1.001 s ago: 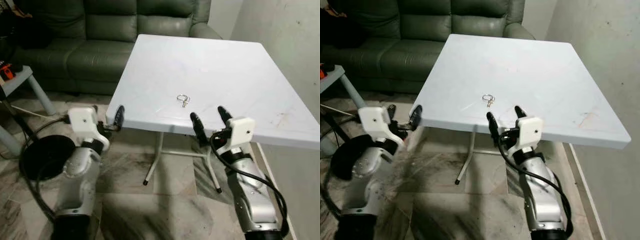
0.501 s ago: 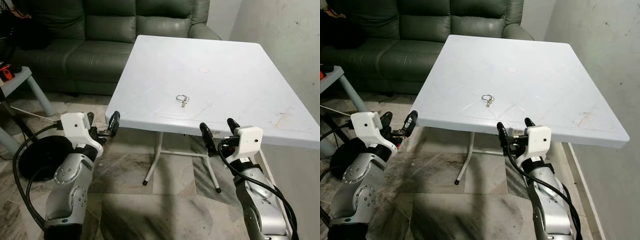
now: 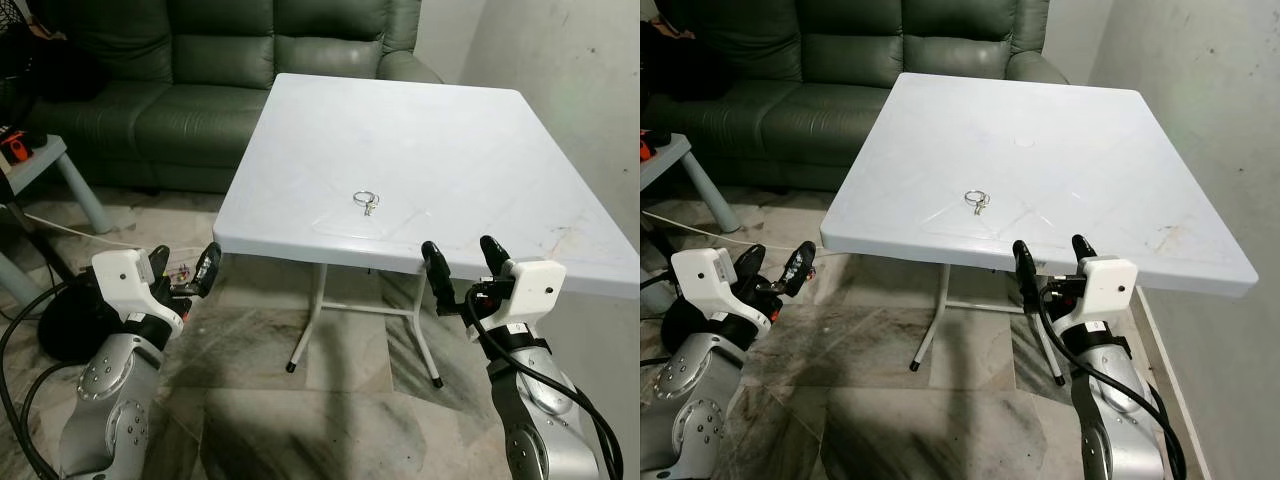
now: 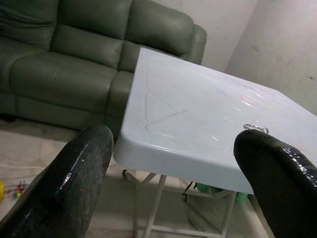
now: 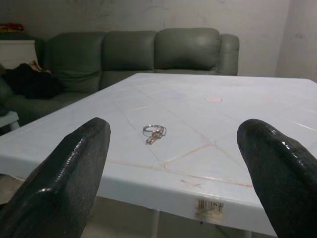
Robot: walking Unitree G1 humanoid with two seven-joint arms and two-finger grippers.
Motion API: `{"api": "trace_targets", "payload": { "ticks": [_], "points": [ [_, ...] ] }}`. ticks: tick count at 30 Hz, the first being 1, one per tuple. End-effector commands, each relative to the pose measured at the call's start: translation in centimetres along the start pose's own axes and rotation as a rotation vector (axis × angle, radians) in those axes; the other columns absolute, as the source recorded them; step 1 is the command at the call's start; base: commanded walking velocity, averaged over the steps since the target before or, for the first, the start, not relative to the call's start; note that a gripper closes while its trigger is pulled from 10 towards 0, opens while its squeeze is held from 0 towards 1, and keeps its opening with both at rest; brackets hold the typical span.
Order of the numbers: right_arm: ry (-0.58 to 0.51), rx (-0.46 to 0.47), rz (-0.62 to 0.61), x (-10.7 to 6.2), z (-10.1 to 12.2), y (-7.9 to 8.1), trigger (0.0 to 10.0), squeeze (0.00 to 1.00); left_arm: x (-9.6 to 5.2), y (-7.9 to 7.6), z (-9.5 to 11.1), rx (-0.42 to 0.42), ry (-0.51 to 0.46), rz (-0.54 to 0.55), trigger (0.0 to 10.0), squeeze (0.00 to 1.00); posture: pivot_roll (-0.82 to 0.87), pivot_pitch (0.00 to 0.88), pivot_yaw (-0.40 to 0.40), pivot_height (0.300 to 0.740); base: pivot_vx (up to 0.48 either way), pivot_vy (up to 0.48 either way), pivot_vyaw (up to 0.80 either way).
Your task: Hang keys on a hook
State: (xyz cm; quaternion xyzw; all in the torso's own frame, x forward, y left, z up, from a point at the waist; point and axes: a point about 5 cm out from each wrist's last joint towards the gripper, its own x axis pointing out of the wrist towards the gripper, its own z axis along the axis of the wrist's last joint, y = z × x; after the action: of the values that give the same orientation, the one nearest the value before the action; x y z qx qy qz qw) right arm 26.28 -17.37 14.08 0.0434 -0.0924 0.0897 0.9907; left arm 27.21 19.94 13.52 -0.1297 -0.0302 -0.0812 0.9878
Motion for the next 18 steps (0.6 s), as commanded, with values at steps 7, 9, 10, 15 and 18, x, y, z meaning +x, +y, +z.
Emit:
{"api": "trace_targets", "payload": {
  "ticks": [7,9,10,15,18],
  "points": [
    [-0.013,-0.020,0.006,0.5,0.5,-0.4,10.0,0.00,1.0,-0.3,0.3,0.007,-0.003,-0.034,10.0,0.00,-0.04,0.015,-0.031,0.740,0.129,0.000,0.00],
    [-0.011,-0.017,0.011,0.5,0.4,-0.3,10.0,0.00,1.1,-0.4,0.3,0.003,-0.006,-0.036,10.0,0.00,-0.03,0.013,-0.033,0.740,0.317,0.000,0.00],
    [-0.010,-0.016,0.015,0.5,0.4,-0.2,10.0,0.00,1.2,-0.4,0.3,0.000,-0.007,-0.038,10.0,0.00,-0.03,0.013,-0.033,0.740,0.341,0.000,0.00],
    [-0.003,-0.011,0.033,0.5,0.3,0.2,10.0,0.00,1.5,-0.8,0.3,-0.009,-0.008,-0.045,10.0,0.00,-0.03,0.003,-0.036,0.740,0.361,0.000,0.00],
    [-0.002,-0.010,0.039,0.6,0.2,0.3,10.0,0.00,1.6,-0.9,0.3,-0.011,-0.009,-0.051,10.0,0.00,-0.03,0.000,-0.037,0.740,0.365,0.000,0.00]
  ]
}}
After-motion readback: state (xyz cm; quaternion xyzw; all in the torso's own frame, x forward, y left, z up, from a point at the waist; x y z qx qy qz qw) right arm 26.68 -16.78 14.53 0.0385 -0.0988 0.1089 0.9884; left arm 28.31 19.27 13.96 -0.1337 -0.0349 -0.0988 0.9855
